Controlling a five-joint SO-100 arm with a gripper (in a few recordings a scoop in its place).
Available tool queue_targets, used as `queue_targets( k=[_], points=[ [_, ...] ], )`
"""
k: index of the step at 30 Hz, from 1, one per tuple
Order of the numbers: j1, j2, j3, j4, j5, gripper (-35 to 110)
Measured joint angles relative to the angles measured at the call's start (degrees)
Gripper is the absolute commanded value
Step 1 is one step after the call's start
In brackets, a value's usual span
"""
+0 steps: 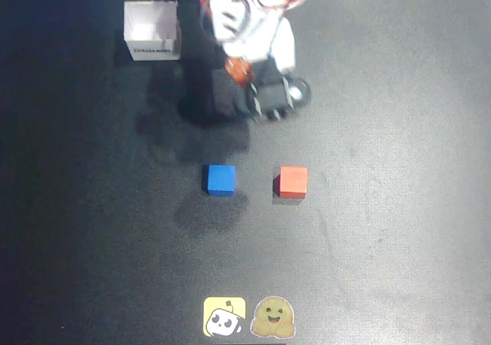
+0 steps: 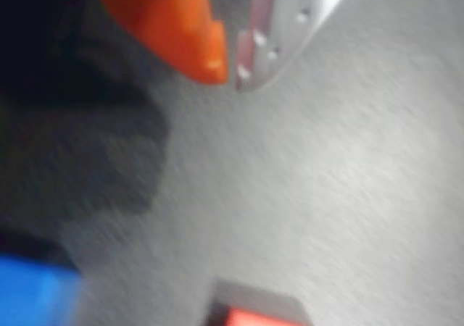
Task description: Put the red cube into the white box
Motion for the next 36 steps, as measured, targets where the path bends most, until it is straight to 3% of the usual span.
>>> queue_targets(
  k=[9, 15, 36],
  points=[
    [-7.56, -20.65, -3.08, -15.29, 2.81, 17],
    [-8.44, -32.87, -8.00, -20.21, 3.96, 26],
    [-11.07, -45.97, -10.28, -32.26, 7.91, 26]
  ],
)
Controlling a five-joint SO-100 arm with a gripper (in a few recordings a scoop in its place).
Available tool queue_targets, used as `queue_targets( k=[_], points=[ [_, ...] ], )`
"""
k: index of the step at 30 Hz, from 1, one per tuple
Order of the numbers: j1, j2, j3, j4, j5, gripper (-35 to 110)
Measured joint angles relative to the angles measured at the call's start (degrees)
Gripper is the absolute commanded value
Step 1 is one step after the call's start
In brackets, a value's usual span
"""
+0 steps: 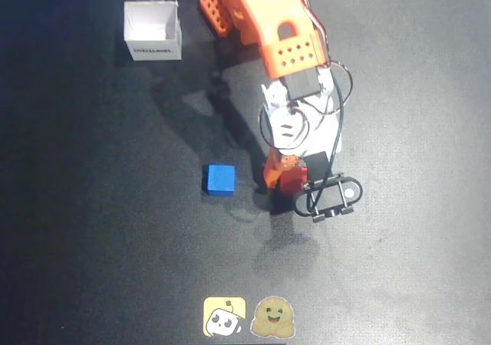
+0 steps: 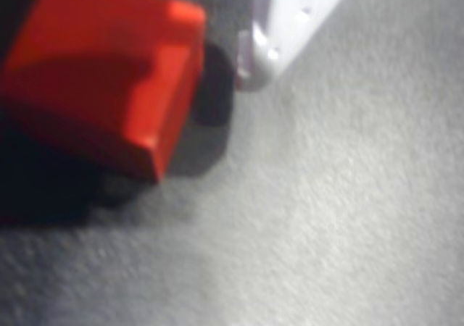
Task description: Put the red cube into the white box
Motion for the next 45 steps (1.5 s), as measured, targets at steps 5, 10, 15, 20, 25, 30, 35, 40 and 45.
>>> queue_targets(
  k=[5, 10, 15, 20, 25, 30, 35, 40, 45],
  points=[
    [0.18, -1.93, 0.00, -3.52, 0.00, 0],
    [0.35, -3.25, 0.00, -5.62, 0.35, 0],
    [2.72, -2.29, -0.44, -3.34, 0.79, 0],
    [9.14, 9.23, -1.49, 10.72, 3.08, 0],
    [19.86, 26.81, -1.85, 26.46, 4.92, 0],
    [38.32, 38.14, -2.11, 37.00, 3.87, 0],
    [59.33, 39.02, -2.11, 41.22, -0.62, 0],
    [75.15, 37.79, -2.11, 43.59, -2.20, 0],
    [83.58, 36.74, -2.02, 46.41, -3.78, 0]
  ],
)
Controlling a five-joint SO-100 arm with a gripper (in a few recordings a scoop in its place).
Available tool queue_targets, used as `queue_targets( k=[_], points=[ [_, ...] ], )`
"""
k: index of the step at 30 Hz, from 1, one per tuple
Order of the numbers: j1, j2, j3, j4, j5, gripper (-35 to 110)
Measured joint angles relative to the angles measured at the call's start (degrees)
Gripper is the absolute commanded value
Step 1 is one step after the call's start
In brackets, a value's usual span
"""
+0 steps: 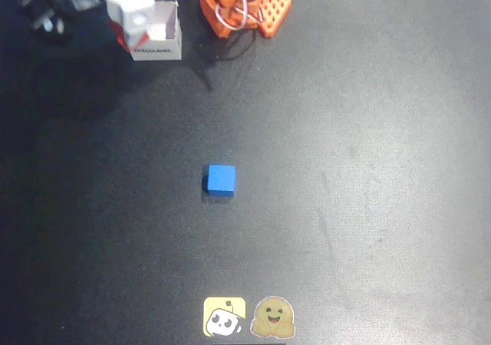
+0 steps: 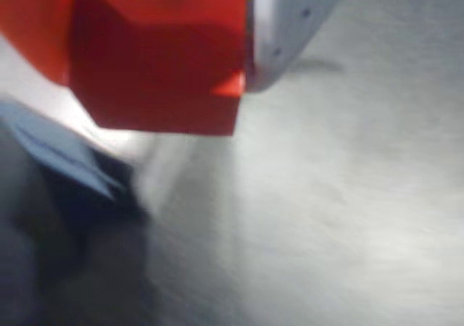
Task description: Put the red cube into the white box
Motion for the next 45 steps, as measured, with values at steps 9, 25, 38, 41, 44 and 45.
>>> queue_targets(
  k=[9, 25, 38, 41, 44, 45],
  points=[
    [7.56, -0.09, 0.88, 5.71, -3.34, 0],
    [9.05, -0.09, 1.23, 6.94, -5.10, 17],
    [8.96, 0.26, 0.97, 6.86, -7.73, 0],
    [5.89, 1.85, -0.79, 5.36, -13.45, 0],
    [-2.72, 4.83, -1.85, 2.64, -17.23, 0],
    [-6.68, 5.89, -2.11, 1.05, -18.28, 0]
  ],
)
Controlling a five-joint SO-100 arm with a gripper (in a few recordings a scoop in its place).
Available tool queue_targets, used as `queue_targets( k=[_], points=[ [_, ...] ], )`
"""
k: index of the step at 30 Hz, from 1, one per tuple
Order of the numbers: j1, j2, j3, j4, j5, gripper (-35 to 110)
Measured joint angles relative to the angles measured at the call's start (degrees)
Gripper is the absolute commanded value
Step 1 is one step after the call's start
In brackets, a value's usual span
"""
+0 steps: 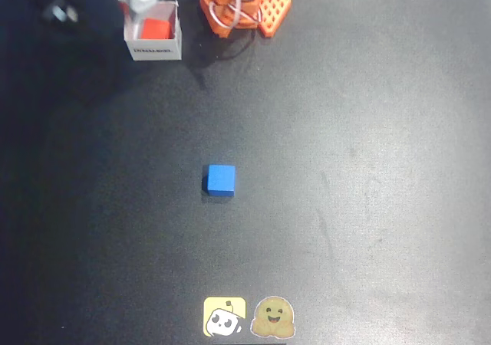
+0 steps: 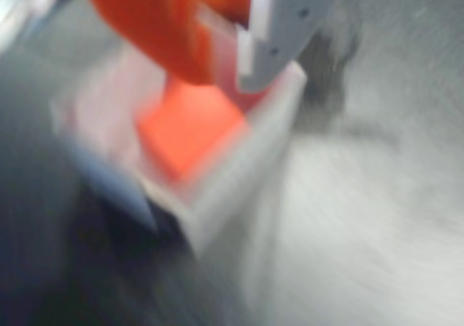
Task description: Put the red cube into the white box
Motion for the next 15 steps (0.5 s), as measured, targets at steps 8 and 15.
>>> queue_targets(
  k=[8, 15],
  points=[
    [-35.42, 1.41, 3.43, -15.21, -1.67, 0],
    [-47.99, 19.34, 18.63, -18.81, -2.55, 0]
  ],
)
